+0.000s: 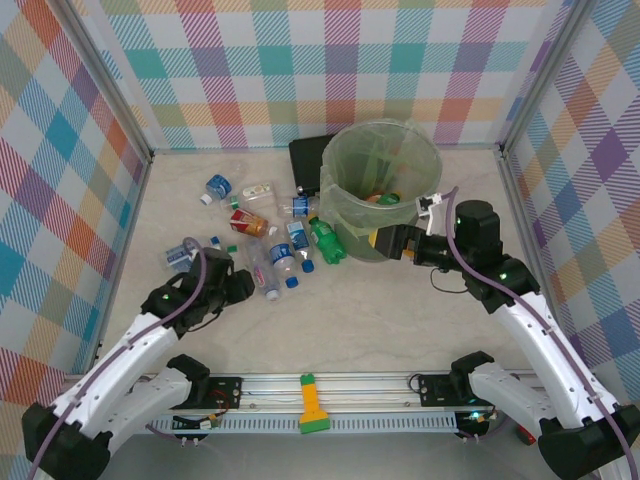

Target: Put the plastic bottles in the bin

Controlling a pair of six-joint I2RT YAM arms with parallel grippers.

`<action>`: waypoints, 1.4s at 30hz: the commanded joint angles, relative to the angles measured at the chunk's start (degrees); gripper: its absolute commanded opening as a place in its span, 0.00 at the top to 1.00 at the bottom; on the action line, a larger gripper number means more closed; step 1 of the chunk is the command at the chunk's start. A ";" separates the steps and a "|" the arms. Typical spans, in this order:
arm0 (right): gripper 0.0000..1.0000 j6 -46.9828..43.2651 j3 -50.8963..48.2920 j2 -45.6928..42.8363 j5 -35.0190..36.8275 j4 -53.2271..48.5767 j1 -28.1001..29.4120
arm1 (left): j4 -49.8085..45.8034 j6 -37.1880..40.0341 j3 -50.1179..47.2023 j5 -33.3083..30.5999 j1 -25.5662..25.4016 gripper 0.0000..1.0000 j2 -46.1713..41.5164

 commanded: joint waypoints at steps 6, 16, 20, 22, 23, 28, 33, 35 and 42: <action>0.01 -1.42 10.05 6.05 1.42 4.99 1.62 | 3.94 7.56 10.72 7.11 -3.14 0.47 0.23; 0.11 -0.85 18.81 15.66 -1.21 9.89 7.21 | 14.51 13.59 19.84 7.38 -15.47 0.48 6.35; 0.24 -1.82 24.41 20.54 -1.47 8.60 10.81 | 16.41 15.55 21.56 6.28 -20.08 0.47 7.96; 0.27 -1.81 26.05 22.39 -1.51 8.57 11.79 | 16.60 15.81 22.02 6.11 -21.28 0.47 8.37; 0.28 -1.77 26.69 23.07 -1.20 8.60 12.21 | 16.61 15.92 22.07 5.71 -21.75 0.47 8.40; 0.34 -1.06 28.54 25.94 -0.91 8.50 13.28 | 16.75 16.23 21.89 6.13 -23.36 0.47 7.80; 0.35 -1.25 29.49 27.51 -1.33 7.74 14.50 | 16.63 16.03 22.15 6.17 -23.91 0.47 8.29; 0.36 -1.79 30.18 28.15 -1.25 6.23 14.83 | 16.91 16.04 22.15 6.08 -24.10 0.47 8.33; 0.57 -1.80 29.70 27.30 -0.17 6.53 14.88 | 17.00 16.02 22.30 5.41 -24.20 0.46 8.63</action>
